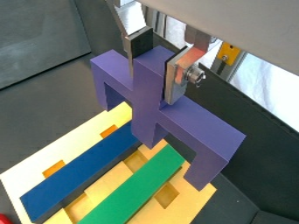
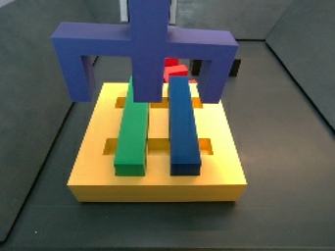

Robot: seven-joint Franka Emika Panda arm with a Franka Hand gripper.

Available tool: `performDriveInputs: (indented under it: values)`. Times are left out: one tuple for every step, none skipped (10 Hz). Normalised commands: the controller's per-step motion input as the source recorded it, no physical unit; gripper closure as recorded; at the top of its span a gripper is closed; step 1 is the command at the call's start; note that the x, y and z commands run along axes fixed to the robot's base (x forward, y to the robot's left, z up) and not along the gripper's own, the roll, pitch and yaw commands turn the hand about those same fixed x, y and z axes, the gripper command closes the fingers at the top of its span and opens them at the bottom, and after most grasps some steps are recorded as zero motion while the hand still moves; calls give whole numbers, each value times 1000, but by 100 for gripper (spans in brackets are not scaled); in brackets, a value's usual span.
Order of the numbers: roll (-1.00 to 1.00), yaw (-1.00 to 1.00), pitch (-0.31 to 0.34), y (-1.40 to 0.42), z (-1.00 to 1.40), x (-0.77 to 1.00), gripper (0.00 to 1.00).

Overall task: Pick up the purple object. Move up. Place the purple object on the fixture. Regrasp the purple object. Move to above the board. Insert the purple object.
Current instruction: Insert the purple object.

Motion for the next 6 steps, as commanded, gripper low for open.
performDriveInputs:
  values:
    - [0,0,-74,-117,-234,143,100]
    - [17,0,-101,-129,-297,300,100]
    - [0,0,-203,-123,-406,286,100]
    - [0,0,-233,-20,-377,260,100]
    - [94,-31,-223,20,-351,151,100]
    - [200,0,-183,66,-254,23,100]
